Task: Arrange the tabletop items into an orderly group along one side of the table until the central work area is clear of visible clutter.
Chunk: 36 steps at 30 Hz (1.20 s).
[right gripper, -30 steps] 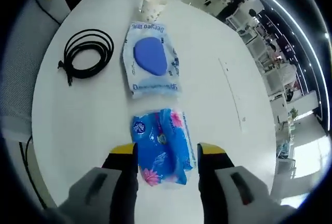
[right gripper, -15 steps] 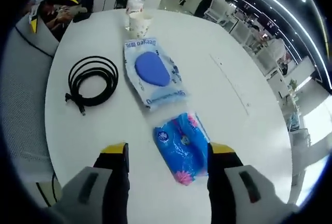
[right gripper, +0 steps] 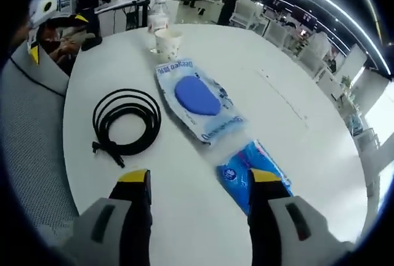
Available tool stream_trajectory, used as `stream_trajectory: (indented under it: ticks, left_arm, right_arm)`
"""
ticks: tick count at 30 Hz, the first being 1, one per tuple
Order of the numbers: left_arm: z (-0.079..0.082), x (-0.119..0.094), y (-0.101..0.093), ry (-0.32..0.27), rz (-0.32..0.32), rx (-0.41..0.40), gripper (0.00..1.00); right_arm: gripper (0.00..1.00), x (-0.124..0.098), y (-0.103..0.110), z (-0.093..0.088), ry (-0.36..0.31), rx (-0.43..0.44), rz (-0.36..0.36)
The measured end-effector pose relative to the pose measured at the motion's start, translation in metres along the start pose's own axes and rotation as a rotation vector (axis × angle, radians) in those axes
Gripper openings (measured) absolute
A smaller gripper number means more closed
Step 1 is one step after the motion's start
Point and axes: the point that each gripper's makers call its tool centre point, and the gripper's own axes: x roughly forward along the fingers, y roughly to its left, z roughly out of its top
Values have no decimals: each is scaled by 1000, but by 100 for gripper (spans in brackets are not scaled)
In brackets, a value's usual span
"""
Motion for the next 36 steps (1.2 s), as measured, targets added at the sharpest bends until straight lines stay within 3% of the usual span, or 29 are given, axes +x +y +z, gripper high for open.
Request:
stream_trajectory:
  ticks: [12, 22, 28, 36]
  left_arm:
    - [-1, 0, -1, 4, -2, -5, 100]
    - [-1, 0, 0, 3, 1, -13, 99]
    - [-1, 0, -1, 4, -1, -16, 99]
    - [-1, 0, -1, 6, -1, -22, 98]
  right_arm:
    - [63, 22, 32, 9, -33, 75, 14]
    - [62, 36, 43, 12, -57, 159, 3]
    - [56, 46, 49, 16, -97, 218, -15]
    - [49, 55, 55, 24, -171, 212, -42]
